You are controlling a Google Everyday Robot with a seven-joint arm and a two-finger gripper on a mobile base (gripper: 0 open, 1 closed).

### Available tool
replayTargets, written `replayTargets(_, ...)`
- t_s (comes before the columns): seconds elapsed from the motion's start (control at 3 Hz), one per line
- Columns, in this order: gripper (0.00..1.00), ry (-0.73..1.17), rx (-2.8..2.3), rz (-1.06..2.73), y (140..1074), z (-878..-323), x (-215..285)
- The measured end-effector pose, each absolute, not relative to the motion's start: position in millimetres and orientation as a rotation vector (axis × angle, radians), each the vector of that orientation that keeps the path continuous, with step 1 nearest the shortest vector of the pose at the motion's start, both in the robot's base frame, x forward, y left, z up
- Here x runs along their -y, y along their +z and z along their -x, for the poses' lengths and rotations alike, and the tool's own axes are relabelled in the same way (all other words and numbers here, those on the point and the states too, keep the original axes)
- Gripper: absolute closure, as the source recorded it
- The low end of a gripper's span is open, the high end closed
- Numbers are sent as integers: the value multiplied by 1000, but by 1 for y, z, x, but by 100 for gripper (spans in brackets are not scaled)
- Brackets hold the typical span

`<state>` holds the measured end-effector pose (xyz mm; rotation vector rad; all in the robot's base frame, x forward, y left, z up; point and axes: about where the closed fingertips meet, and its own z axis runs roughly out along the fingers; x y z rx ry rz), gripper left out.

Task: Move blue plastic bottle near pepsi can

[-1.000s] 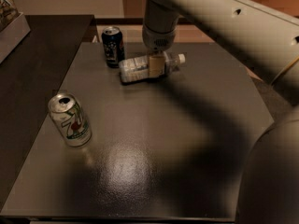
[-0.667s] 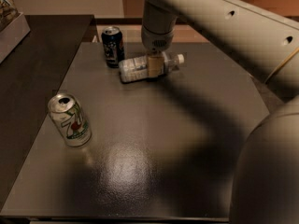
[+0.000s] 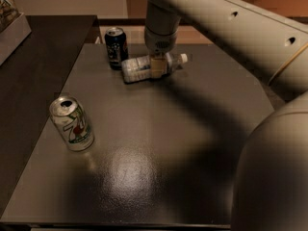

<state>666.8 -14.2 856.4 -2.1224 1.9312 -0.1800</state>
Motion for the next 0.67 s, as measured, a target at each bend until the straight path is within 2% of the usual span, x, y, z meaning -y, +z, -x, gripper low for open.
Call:
replayTargets(0.33,0,-179,-1932,2124,855,-667,14)
replayTargets(0.67,0,-179,-1932,2124,855,-667,14)
